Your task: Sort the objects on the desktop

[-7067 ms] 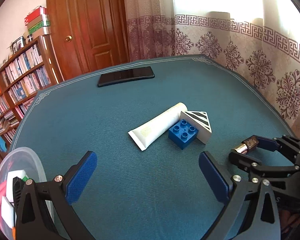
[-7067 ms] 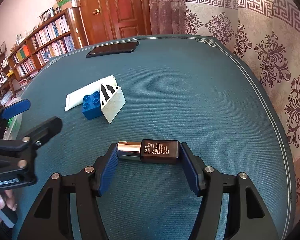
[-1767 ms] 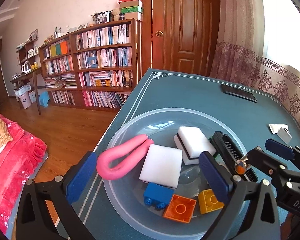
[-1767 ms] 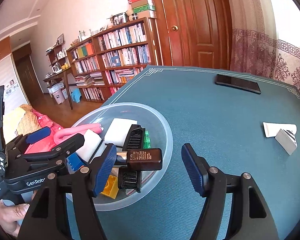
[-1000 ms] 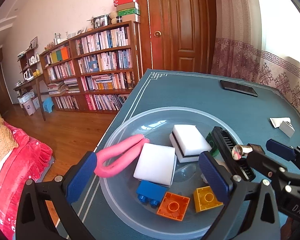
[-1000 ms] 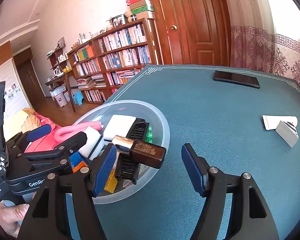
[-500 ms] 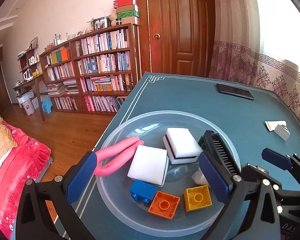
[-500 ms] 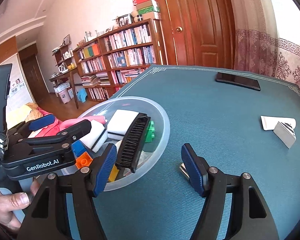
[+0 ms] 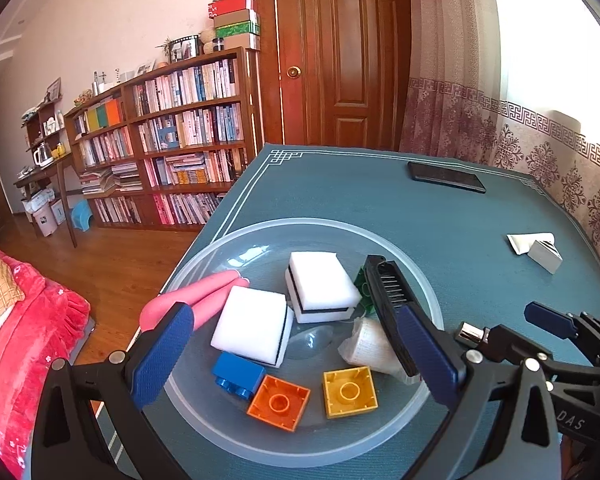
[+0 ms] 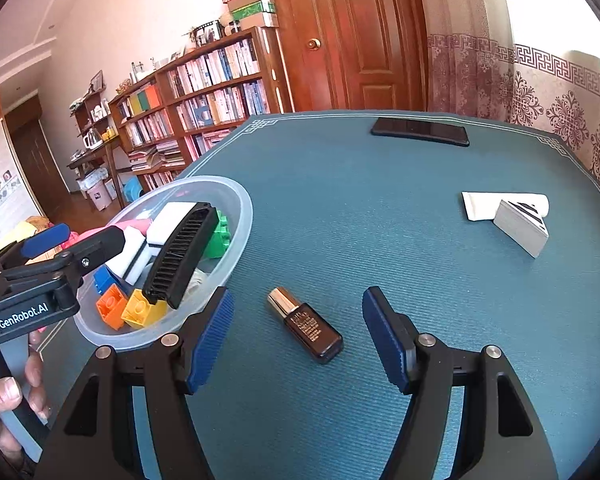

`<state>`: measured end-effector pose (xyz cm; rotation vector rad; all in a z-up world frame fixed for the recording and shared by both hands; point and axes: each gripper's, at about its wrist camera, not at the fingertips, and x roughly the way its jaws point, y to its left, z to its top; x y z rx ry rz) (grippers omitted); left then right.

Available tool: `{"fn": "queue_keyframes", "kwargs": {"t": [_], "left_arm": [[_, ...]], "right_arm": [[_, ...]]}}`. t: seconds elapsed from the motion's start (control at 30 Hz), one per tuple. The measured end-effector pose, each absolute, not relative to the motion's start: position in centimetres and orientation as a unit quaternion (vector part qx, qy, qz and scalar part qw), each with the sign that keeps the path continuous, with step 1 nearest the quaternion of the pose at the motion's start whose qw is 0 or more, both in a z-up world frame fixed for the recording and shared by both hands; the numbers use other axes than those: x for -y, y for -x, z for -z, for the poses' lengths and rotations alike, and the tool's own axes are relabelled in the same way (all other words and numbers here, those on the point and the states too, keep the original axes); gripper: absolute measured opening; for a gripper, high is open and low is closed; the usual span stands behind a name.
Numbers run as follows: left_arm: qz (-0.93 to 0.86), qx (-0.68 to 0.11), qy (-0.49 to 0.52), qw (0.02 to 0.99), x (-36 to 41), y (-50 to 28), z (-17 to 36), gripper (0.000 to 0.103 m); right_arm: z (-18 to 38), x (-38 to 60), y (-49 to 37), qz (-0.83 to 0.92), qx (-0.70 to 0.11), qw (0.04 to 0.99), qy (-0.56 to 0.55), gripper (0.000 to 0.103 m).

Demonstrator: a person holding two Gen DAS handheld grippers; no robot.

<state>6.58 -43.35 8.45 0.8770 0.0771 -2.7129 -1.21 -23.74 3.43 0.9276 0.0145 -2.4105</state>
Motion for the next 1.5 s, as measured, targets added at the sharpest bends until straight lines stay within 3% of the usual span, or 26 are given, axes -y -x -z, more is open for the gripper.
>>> {"fn": "queue_keyframes", "kwargs": {"t": [0.23, 0.43, 0.6, 0.67, 1.13, 1.43, 1.5], "left_arm": [[0.940, -0.039, -0.313, 0.130, 42.7, -6.3, -8.1, 0.102], [0.940, -0.042, -0.315, 0.127, 42.5, -6.3, -8.0, 0.102], [0.939, -0.043, -0.316, 0.128, 42.8, -6.2, -8.0, 0.102], [0.939, -0.044, -0.316, 0.129, 42.9, -6.2, -8.0, 0.102], [0.936, -0.056, -0.306, 0.162, 46.3, -7.5, -8.4, 0.102], [0.934, -0.075, -0.290, 0.196, 49.5, -8.7, -9.1, 0.102], [0.933, -0.080, -0.288, 0.200, 49.9, -8.8, -9.2, 0.102]], "right_arm": [[-2.4, 23.9, 2.2, 0.887, -0.022, 0.274, -0.370, 0.071], [-0.7, 25.9, 3.4, 0.871, -0.084, 0.272, -0.400, 0.068], [-0.6, 26.2, 3.0, 0.878, -0.115, 0.255, -0.389, 0.029], [-0.7, 26.0, 3.1, 0.879, -0.111, 0.251, -0.389, 0.022], [-5.5, 26.1, 2.6, 0.886, -0.005, 0.297, -0.355, 0.022], [-6.6, 31.8, 1.7, 0.857, 0.000, 0.376, -0.353, 0.022], [-6.5, 32.7, 1.7, 0.852, -0.001, 0.385, -0.355, 0.028]]}}
